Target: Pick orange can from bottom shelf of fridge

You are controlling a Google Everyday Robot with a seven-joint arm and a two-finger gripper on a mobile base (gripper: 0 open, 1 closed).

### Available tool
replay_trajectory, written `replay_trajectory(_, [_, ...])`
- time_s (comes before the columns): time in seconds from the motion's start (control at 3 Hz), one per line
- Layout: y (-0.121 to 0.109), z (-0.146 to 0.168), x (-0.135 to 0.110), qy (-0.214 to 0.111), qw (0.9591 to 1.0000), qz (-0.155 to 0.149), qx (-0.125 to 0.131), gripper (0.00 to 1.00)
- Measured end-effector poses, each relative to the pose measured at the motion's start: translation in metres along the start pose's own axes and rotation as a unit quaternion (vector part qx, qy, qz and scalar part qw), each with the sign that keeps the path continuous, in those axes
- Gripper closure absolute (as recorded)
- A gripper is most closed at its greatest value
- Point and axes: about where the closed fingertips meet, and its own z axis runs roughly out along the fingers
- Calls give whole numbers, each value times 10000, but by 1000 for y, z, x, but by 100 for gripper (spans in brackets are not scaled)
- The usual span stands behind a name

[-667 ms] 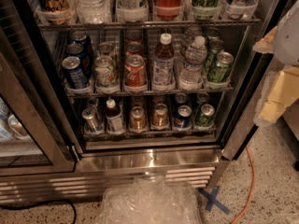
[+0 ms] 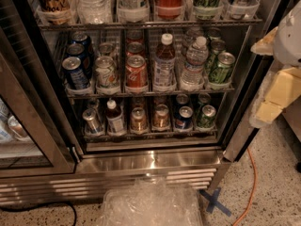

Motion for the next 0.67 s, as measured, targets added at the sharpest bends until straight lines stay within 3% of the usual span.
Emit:
replay_trajectory(0.33, [6,3,-13,-745,9960,474,-98,0])
replay_trajectory(0.67, [13,4,-28,-1666,9802,1069,-71,0])
